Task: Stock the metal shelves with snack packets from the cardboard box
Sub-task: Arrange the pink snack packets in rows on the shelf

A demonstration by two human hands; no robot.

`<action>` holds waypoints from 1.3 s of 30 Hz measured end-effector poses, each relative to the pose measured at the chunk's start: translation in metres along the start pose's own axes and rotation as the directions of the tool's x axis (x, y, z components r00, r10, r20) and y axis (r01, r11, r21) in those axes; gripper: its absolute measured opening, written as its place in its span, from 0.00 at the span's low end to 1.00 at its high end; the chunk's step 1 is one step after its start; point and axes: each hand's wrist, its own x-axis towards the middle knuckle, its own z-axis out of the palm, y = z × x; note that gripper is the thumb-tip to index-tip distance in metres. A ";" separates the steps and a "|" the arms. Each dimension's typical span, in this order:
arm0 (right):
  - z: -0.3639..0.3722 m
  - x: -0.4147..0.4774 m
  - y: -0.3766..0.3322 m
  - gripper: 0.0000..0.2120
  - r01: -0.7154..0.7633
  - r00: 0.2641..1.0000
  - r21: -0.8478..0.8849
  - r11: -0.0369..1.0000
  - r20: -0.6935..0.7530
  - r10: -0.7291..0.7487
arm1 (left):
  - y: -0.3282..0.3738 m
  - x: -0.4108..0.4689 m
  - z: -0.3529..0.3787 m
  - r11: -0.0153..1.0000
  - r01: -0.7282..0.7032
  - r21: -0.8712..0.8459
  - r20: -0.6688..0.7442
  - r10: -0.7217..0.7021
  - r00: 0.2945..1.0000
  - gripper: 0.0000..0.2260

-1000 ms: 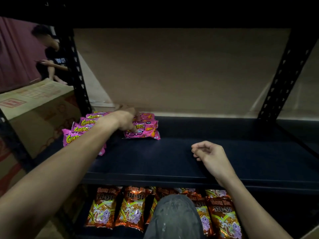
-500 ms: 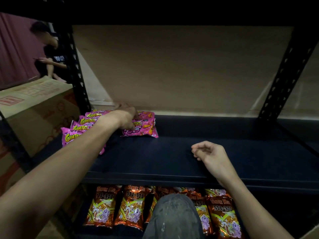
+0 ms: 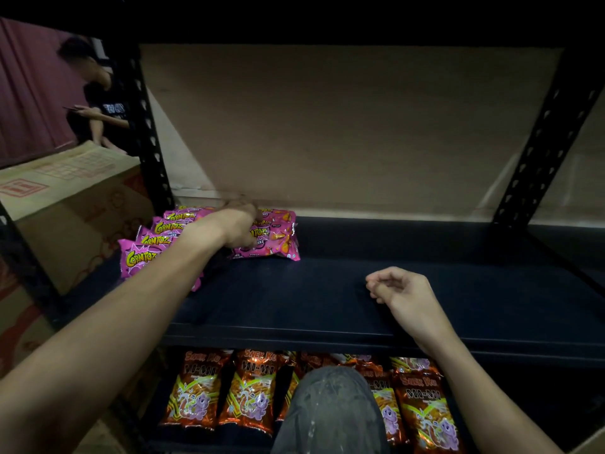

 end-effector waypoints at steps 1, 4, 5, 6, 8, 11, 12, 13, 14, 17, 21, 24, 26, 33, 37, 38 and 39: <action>0.000 0.000 0.000 0.06 -0.003 1.000 -0.004 1.000 0.001 0.003 | 0.001 -0.001 -0.001 1.000 -0.003 -0.019 -0.008 0.003 1.000 0.28; -0.001 -0.001 -0.002 0.06 -0.008 1.000 -0.018 1.000 0.009 0.008 | 0.006 -0.010 -0.002 0.996 -0.012 -0.088 -0.024 0.010 1.000 0.26; -0.001 -0.002 -0.003 0.06 -0.007 1.000 -0.024 1.000 0.011 0.007 | 0.011 -0.014 -0.002 0.995 -0.025 -0.096 -0.044 0.021 0.999 0.25; -0.001 -0.002 -0.004 0.05 -0.004 1.000 -0.035 0.999 0.017 0.005 | 0.017 -0.020 -0.001 0.994 -0.044 -0.100 -0.075 0.036 0.997 0.24; -0.004 -0.006 -0.007 0.04 -0.001 1.000 -0.059 0.998 0.017 0.002 | 0.034 -0.034 0.001 0.987 -0.108 -0.121 -0.136 0.091 0.986 0.23; -0.016 -0.021 -0.008 0.03 0.002 1.000 -0.096 0.995 -0.007 -0.002 | 0.068 -0.057 0.010 0.939 -0.253 -0.232 -0.201 0.208 0.957 0.20; -0.021 -0.029 -0.007 0.03 0.001 1.000 -0.100 0.995 -0.022 -0.003 | 0.081 -0.064 0.016 0.907 -0.308 -0.287 -0.212 0.253 0.944 0.19; -0.027 -0.037 -0.007 0.04 0.004 0.999 -0.096 0.995 -0.034 -0.007 | 0.094 -0.071 0.021 0.873 -0.348 -0.340 -0.207 0.292 0.934 0.18; -0.037 -0.047 -0.005 0.04 0.002 0.998 -0.098 0.995 -0.056 -0.007 | 0.111 -0.078 0.028 0.836 -0.392 -0.384 -0.198 0.340 0.919 0.17; -0.063 -0.077 -0.001 0.05 0.005 0.993 -0.115 0.993 -0.114 -0.018 | 0.160 -0.095 0.046 0.736 -0.481 -0.476 -0.199 0.442 0.875 0.15; -0.109 -0.123 0.018 0.06 -0.047 0.973 -0.159 0.986 -0.233 0.009 | 0.233 -0.118 0.065 0.584 -0.568 -0.579 -0.184 0.586 0.789 0.14; -0.142 -0.166 0.035 0.05 -0.130 0.952 -0.239 0.962 -0.303 0.053 | 0.283 -0.134 0.086 0.485 -0.613 -0.623 -0.148 0.697 0.702 0.13; -0.163 -0.199 0.051 0.04 -0.225 0.926 -0.294 0.929 -0.361 0.110 | 0.318 -0.145 0.109 0.441 -0.643 -0.626 -0.100 0.773 0.627 0.12; -0.235 -0.301 0.126 0.03 -0.566 0.798 -0.368 0.737 -0.469 0.379 | 0.414 -0.187 0.184 0.433 -0.597 -0.675 0.192 0.885 0.424 0.13; -0.271 -0.344 0.178 0.06 -0.738 0.675 -0.416 0.532 -0.464 0.573 | 0.456 -0.199 0.221 0.506 -0.612 -0.608 0.377 0.862 0.337 0.16; -0.278 -0.352 0.192 0.12 -0.782 0.621 -0.416 0.465 -0.461 0.634 | 0.465 -0.200 0.230 0.532 -0.611 -0.586 0.434 0.843 0.317 0.18; -0.283 -0.357 0.202 0.17 -0.816 0.568 -0.422 0.395 -0.461 0.682 | 0.472 -0.199 0.238 0.552 -0.613 -0.565 0.482 0.824 0.298 0.19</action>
